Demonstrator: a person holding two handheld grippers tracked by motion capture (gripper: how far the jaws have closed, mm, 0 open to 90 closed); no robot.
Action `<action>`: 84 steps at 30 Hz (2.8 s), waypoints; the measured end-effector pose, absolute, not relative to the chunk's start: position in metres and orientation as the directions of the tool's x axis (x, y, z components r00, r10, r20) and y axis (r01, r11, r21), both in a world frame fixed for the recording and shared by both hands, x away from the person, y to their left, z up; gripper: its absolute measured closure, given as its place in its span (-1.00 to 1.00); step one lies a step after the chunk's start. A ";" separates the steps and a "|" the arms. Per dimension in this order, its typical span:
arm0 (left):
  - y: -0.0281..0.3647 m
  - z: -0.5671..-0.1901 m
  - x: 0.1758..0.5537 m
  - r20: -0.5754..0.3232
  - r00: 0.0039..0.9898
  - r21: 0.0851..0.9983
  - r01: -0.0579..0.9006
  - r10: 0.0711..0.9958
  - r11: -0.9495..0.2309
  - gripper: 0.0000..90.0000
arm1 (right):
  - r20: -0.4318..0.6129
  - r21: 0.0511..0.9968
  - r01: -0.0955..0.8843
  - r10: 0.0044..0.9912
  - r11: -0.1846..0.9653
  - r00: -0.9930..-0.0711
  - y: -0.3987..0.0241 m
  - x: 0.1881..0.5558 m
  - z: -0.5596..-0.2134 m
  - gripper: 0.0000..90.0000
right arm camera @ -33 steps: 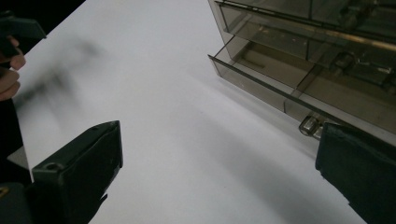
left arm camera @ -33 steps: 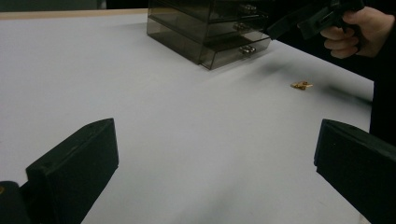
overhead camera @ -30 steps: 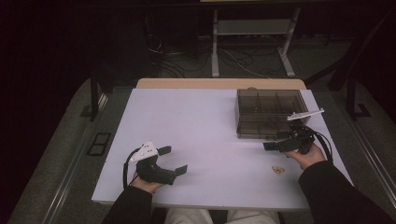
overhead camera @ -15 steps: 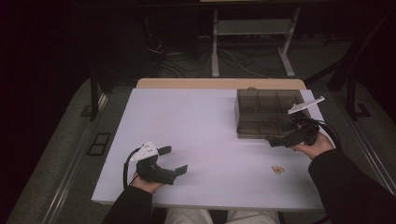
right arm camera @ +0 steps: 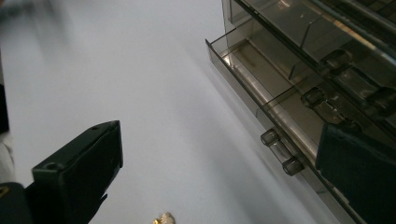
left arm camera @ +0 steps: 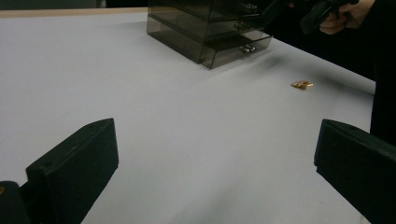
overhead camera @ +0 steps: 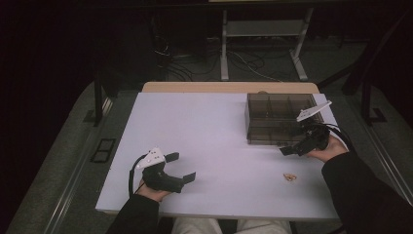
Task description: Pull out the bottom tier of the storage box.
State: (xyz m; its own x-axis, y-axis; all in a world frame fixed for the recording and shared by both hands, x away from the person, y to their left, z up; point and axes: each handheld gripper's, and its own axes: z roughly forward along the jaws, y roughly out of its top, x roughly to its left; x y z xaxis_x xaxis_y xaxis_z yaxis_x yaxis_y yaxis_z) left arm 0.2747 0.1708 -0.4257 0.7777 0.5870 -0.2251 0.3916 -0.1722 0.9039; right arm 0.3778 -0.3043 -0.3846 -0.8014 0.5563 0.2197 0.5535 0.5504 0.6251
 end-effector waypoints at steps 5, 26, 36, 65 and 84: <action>0.171 -0.426 0.275 -0.226 0.777 0.904 0.392 0.588 -0.171 -1.00 | 0.178 0.623 0.517 0.537 0.587 -0.824 -0.300 0.378 -0.389 -0.99; 0.171 -0.426 0.275 -0.227 0.778 0.904 0.392 0.586 -0.170 -1.00 | 0.113 0.621 0.450 0.495 0.642 -0.862 -0.279 0.384 -0.402 -0.64; 0.171 -0.425 0.275 -0.227 0.778 0.904 0.392 0.586 -0.170 -1.00 | 0.100 0.627 0.448 0.504 0.637 -0.858 -0.275 0.387 -0.406 -0.52; 0.172 -0.425 0.275 -0.230 0.776 0.905 0.392 0.587 -0.163 -1.00 | 0.008 0.620 0.432 0.545 0.655 -0.838 -0.268 0.393 -0.418 0.21; 0.172 -0.425 0.274 -0.229 0.777 0.905 0.392 0.587 -0.165 -1.00 | 0.032 0.600 0.471 0.568 0.647 -0.822 -0.279 0.400 -0.426 0.51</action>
